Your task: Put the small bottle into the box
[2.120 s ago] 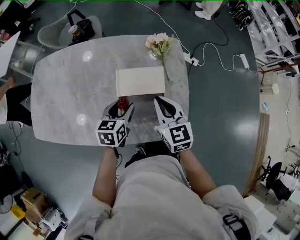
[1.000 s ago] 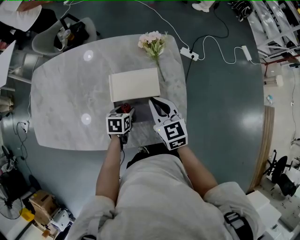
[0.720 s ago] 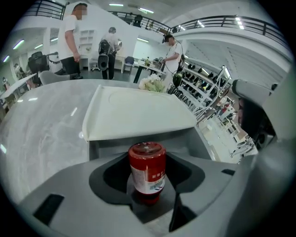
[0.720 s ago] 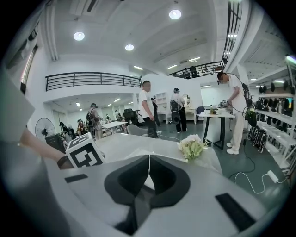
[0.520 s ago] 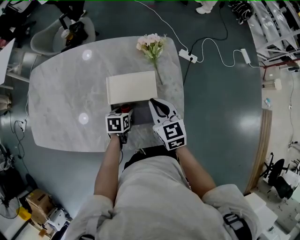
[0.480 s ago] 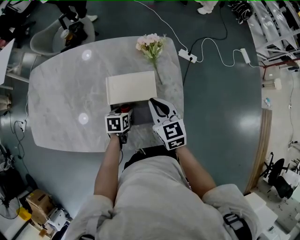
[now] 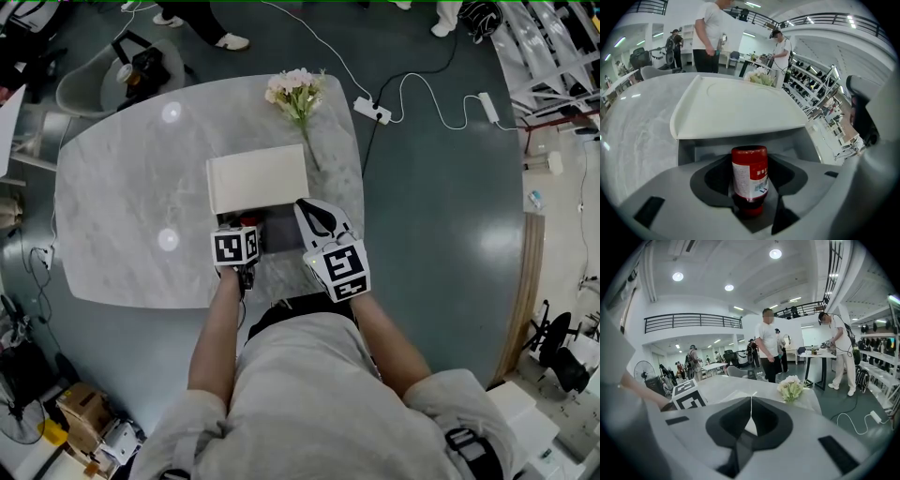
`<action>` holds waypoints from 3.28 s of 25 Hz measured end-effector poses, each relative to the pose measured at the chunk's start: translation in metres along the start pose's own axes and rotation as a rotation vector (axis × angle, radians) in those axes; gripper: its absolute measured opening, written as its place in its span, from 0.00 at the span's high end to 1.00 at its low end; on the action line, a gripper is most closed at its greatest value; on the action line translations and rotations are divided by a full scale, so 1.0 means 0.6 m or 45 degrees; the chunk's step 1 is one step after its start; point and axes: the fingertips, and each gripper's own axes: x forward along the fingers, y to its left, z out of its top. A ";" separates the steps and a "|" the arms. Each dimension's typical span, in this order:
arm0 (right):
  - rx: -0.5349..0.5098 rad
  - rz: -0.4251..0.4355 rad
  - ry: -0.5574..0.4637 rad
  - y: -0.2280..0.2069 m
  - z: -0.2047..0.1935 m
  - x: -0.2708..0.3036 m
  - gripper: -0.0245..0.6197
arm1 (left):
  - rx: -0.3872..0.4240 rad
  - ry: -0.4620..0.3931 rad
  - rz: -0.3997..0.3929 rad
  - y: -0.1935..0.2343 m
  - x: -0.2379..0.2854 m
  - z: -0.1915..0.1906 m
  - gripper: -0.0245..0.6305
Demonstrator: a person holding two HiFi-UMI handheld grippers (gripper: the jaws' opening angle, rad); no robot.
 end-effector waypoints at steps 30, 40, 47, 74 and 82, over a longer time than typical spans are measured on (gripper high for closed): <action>-0.030 -0.004 0.011 0.031 -0.008 -0.013 0.92 | 0.017 -0.128 0.005 -0.007 -0.043 0.021 0.60; -0.071 0.007 -0.011 0.075 -0.004 -0.025 0.92 | 0.140 -0.400 0.117 0.005 -0.159 0.017 0.89; -0.074 0.001 -0.034 0.128 -0.006 -0.052 0.92 | 0.146 -0.570 0.129 -0.016 -0.240 0.020 0.93; -0.348 -0.186 -0.582 0.245 0.220 -0.250 0.92 | 0.302 -1.198 -0.010 -0.109 -0.573 0.068 0.93; -0.395 -0.233 -0.611 0.251 0.234 -0.254 0.92 | 0.321 -1.339 -0.036 -0.116 -0.626 0.097 0.93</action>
